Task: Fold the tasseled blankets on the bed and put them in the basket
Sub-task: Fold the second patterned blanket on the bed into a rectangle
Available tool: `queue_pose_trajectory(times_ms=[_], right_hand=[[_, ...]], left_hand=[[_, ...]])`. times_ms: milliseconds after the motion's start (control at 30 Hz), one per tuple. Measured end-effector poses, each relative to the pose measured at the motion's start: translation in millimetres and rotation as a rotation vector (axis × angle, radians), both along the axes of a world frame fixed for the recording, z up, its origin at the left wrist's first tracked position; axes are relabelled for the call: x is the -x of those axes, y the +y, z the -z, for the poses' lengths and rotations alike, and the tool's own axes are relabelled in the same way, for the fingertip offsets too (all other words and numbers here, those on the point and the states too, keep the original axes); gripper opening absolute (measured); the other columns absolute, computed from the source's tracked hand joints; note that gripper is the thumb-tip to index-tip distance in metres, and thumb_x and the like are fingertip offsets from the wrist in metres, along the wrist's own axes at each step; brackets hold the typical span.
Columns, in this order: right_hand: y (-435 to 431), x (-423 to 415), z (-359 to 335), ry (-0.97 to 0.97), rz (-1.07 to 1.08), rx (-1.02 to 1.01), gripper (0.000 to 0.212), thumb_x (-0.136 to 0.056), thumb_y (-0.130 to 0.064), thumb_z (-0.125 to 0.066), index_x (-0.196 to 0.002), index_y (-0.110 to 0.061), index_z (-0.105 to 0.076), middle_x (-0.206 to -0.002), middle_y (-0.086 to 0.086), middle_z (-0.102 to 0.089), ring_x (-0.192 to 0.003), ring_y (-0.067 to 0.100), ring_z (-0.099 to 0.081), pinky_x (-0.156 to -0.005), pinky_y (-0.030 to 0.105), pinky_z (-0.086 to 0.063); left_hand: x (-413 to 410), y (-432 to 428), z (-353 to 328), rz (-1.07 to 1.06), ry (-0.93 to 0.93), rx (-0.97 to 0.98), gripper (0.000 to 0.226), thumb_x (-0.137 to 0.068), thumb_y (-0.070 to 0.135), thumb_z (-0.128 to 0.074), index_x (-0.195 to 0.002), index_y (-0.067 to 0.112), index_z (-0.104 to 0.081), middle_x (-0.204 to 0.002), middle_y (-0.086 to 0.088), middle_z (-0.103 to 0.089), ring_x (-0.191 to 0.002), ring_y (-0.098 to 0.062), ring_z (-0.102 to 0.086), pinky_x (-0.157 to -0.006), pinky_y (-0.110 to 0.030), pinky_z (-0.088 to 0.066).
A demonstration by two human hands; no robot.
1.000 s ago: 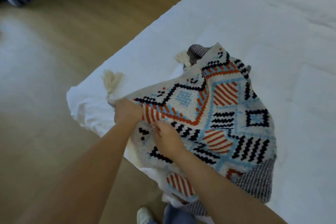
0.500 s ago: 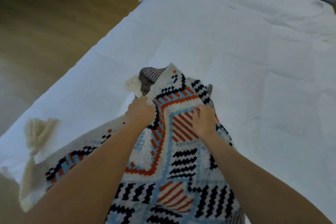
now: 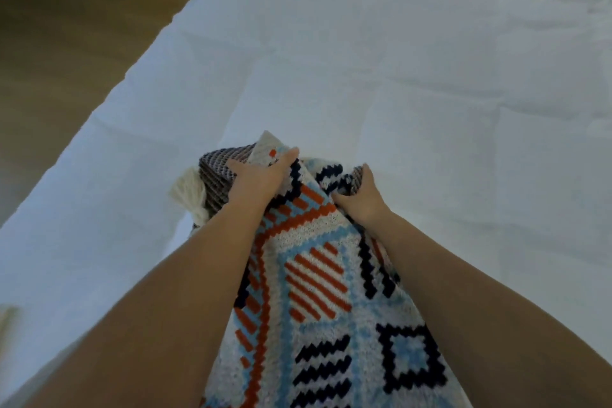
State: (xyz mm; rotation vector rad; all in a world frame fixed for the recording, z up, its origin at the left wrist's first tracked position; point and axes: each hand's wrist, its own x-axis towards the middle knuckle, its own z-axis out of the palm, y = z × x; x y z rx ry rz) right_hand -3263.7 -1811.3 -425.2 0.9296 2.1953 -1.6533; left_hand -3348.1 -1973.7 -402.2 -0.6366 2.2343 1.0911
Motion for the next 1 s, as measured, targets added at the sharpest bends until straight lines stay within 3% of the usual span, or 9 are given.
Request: queue_pose_trajectory(times_ms=[100,167,267,367,433,533,733,833,1000], right_hand=[[-8,-3,4,0.005,-0.108,-0.09,0.051,-0.081,-0.019,-0.069,-0.124,-0.012,-0.043,-0.123,0.008,-0.055,-0.099,0.017,-0.051,-0.082,0.029,-0.042],[-7,-8,-2,0.061,-0.074,-0.174,0.021,-0.083,-0.014,-0.063,-0.101,-0.013,-0.052,-0.099,0.002,-0.059,-0.087,0.015,-0.052,-0.073,0.026,-0.041],[1,-17,-21,0.14,0.036,-0.262,0.013,-0.085,-0.007,-0.055,-0.097,-0.007,-0.055,-0.078,-0.013,-0.049,-0.078,0.011,-0.048,-0.071,0.024,-0.039],[22,-27,-56,0.202,0.183,-0.375,0.012,-0.084,-0.001,-0.048,-0.089,-0.012,-0.052,-0.074,-0.015,-0.048,-0.074,0.013,-0.048,-0.066,0.025,-0.04],[46,-35,-85,0.245,0.32,-0.443,0.012,-0.085,-0.001,-0.048,-0.087,-0.011,-0.051,-0.081,-0.005,-0.056,-0.078,0.019,-0.053,-0.064,0.028,-0.043],[89,-54,-132,0.288,0.5,-0.553,0.013,-0.086,-0.001,-0.048,-0.098,-0.004,-0.051,-0.104,0.015,-0.059,-0.096,0.03,-0.056,-0.079,0.04,-0.046],[181,-122,-201,0.348,0.807,-0.714,0.013,-0.086,-0.005,-0.041,-0.093,-0.015,-0.046,-0.07,-0.013,-0.045,-0.063,0.002,-0.043,-0.056,0.022,-0.034],[231,-179,-214,0.352,0.978,-0.757,0.013,-0.086,-0.004,-0.043,-0.094,-0.015,-0.047,-0.07,-0.015,-0.043,-0.064,0.004,-0.043,-0.065,0.023,-0.035],[325,-279,-202,0.302,1.103,-0.774,0.013,-0.088,-0.004,-0.046,-0.093,-0.015,-0.046,-0.075,-0.017,-0.044,-0.068,-0.002,-0.044,-0.069,0.022,-0.036]], left_hand=[[-2,5,11,0.06,0.011,0.017,0.135,-0.049,0.063,-0.073,-0.145,0.009,0.005,-0.136,-0.016,-0.043,-0.118,-0.037,-0.048,-0.097,-0.05,-0.044],[-4,5,15,0.119,0.101,0.048,0.098,-0.063,0.035,-0.069,-0.139,0.0,-0.018,-0.106,-0.014,-0.058,-0.095,-0.03,-0.059,-0.078,-0.041,-0.053],[-4,11,4,0.13,0.3,-0.003,0.043,-0.07,0.016,-0.064,-0.108,0.006,-0.047,-0.087,-0.004,-0.056,-0.088,-0.026,-0.058,-0.065,-0.03,-0.048],[6,30,-24,0.139,0.388,-0.202,0.048,-0.071,0.007,-0.068,-0.116,0.01,-0.054,-0.101,-0.003,-0.061,-0.093,-0.022,-0.059,-0.082,-0.035,-0.052],[14,51,-53,0.182,0.426,-0.335,0.045,-0.072,0.001,-0.068,-0.115,0.013,-0.057,-0.092,0.002,-0.062,-0.085,-0.019,-0.061,-0.08,-0.035,-0.054],[20,93,-105,0.373,0.55,-0.421,0.028,-0.074,-0.004,-0.063,-0.081,0.023,-0.058,-0.077,0.011,-0.056,-0.077,-0.013,-0.057,-0.077,-0.032,-0.051],[-17,211,-181,0.59,0.585,-0.577,0.038,-0.076,-0.014,-0.044,-0.074,0.024,-0.053,-0.086,-0.004,-0.06,-0.088,-0.024,-0.059,-0.084,-0.042,-0.053],[-48,278,-197,0.641,0.659,-0.532,0.025,-0.08,-0.007,-0.043,-0.088,0.012,-0.055,-0.079,0.002,-0.056,-0.077,-0.015,-0.054,-0.07,-0.026,-0.05],[-110,400,-199,0.693,0.711,-0.561,0.034,-0.078,-0.008,-0.041,-0.102,0.007,-0.06,-0.097,-0.006,-0.058,-0.09,-0.02,-0.055,-0.081,-0.032,-0.05]])
